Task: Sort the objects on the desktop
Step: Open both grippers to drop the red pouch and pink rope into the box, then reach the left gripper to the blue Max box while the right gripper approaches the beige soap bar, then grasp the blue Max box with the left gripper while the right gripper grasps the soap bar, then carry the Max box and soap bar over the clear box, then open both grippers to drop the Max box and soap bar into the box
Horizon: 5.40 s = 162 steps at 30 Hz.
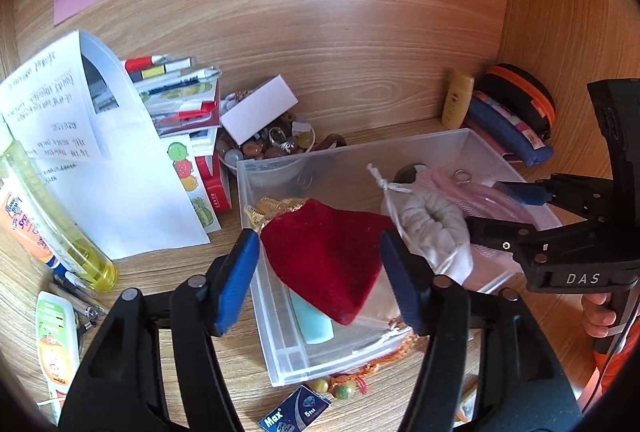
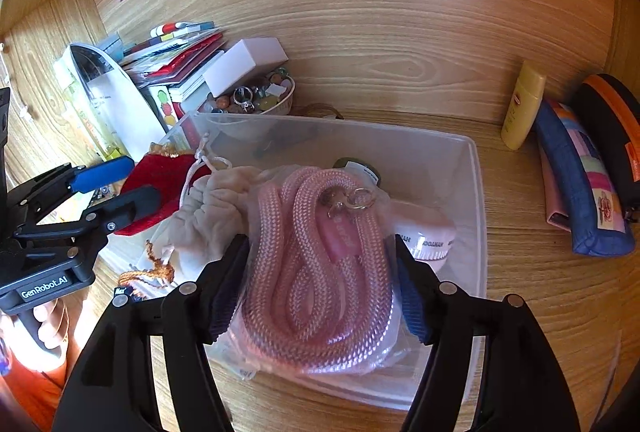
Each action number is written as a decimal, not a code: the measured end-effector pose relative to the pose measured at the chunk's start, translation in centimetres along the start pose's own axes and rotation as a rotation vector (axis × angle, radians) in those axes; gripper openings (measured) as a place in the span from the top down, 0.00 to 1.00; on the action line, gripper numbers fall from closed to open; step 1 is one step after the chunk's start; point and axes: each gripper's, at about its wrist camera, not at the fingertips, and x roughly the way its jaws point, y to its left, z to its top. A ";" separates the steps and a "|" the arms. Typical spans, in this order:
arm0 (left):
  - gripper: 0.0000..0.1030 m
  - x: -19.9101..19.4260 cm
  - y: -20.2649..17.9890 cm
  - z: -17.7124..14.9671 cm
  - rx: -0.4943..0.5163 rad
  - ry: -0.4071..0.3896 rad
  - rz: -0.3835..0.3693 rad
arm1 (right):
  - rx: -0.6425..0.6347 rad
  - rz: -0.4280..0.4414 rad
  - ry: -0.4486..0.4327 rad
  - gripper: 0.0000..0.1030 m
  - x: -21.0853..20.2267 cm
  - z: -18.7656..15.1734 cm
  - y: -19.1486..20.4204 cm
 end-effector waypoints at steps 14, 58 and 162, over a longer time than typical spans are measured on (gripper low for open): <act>0.18 -3.5 -0.9 -0.9 0.011 -0.036 0.012 | -0.071 -0.070 -0.079 0.20 -4.3 -1.7 2.7; 0.33 -0.3 2.6 -10.5 0.059 0.230 0.037 | -0.093 -0.001 0.133 0.22 -1.4 -12.2 8.3; 0.41 -3.8 -0.5 -3.6 -0.012 -0.030 -0.026 | -0.054 -0.140 -0.145 0.25 -6.3 -4.6 1.8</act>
